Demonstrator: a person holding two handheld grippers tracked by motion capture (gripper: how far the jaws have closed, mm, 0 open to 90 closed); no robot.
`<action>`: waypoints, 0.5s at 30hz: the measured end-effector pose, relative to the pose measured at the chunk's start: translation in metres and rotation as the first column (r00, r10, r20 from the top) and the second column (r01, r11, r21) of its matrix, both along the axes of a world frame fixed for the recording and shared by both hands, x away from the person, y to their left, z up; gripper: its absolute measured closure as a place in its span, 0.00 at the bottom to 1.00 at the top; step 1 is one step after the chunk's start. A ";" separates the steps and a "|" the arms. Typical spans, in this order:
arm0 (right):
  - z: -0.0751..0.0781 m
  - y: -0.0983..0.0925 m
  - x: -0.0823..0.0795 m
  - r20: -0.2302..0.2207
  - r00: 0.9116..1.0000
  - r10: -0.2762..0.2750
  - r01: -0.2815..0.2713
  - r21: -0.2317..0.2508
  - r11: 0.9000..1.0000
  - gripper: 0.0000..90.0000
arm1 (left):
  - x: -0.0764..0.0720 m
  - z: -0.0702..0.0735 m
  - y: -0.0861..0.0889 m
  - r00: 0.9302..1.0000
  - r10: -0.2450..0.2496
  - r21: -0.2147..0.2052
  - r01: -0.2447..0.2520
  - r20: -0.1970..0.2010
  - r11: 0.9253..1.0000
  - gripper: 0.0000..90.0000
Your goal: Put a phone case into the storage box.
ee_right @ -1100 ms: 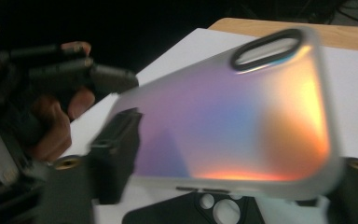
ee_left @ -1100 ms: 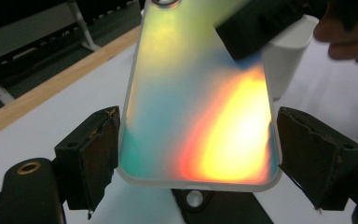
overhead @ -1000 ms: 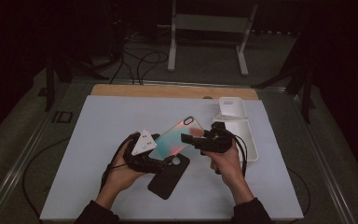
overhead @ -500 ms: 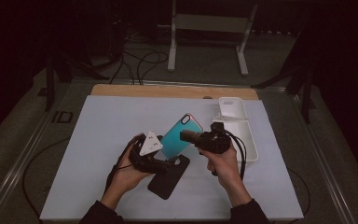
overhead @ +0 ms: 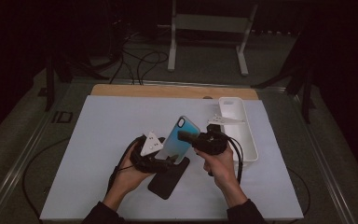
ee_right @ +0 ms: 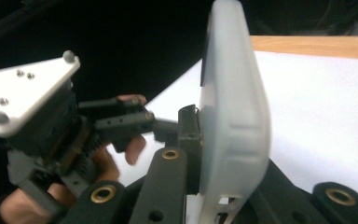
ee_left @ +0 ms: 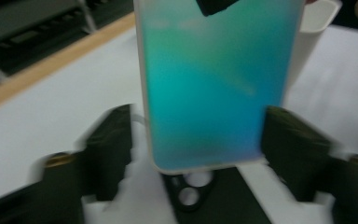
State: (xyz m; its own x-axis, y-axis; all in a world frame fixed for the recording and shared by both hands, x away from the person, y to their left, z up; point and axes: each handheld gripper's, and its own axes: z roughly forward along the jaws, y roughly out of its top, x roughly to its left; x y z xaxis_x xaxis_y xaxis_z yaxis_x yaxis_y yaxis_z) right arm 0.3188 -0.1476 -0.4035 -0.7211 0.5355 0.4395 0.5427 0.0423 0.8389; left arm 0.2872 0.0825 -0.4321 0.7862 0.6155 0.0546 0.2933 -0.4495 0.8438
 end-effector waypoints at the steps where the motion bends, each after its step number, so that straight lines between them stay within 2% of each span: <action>1: 0.000 0.000 0.000 0.000 1.000 0.004 -0.004 0.001 1.000 0.97 | 0.001 0.000 0.001 1.000 -0.009 -0.005 0.009 -0.011 1.000 0.23; 4: 0.000 -0.001 0.001 0.009 1.000 0.006 -0.006 -0.013 1.000 0.97 | 0.001 -0.001 0.005 0.999 -0.023 -0.018 0.022 -0.024 1.000 0.23; 5: 0.000 -0.001 0.001 0.014 1.000 0.009 -0.009 -0.014 1.000 0.97 | 0.002 -0.001 0.006 0.999 -0.035 -0.033 0.034 -0.038 0.999 0.22; 9: 0.003 -0.003 -0.001 0.047 0.998 0.049 -0.048 -0.024 0.999 0.97 | 0.002 -0.001 0.011 0.995 -0.073 -0.061 0.069 -0.073 0.996 0.18; 11: 0.006 -0.004 -0.003 0.071 0.994 0.083 -0.081 -0.036 0.996 0.97 | 0.002 -0.001 0.014 0.992 -0.092 -0.076 0.085 -0.088 0.993 0.17; 13: 0.009 -0.004 -0.005 0.107 0.986 0.126 -0.121 -0.054 0.991 0.97 | 0.002 -0.002 0.017 0.987 -0.119 -0.093 0.109 -0.105 0.990 0.15; 14: 0.011 -0.004 -0.006 0.124 0.981 0.151 -0.144 -0.062 0.988 0.97 | 0.002 -0.003 0.018 0.984 -0.136 -0.103 0.125 -0.113 0.987 0.14; 15: 0.013 -0.004 -0.007 0.134 0.976 0.173 -0.166 -0.067 0.984 0.97 | 0.002 -0.003 0.019 0.978 -0.168 -0.120 0.153 -0.127 0.981 0.13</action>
State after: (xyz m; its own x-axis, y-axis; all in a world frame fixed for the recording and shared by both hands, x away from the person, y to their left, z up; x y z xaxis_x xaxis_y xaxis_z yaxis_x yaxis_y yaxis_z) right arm 0.3114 -0.1516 -0.3907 -0.8552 0.4209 0.3024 0.4024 0.1717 0.8992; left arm 0.2888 0.1015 -0.4353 0.8705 0.4773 -0.1198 0.3399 -0.4071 0.8478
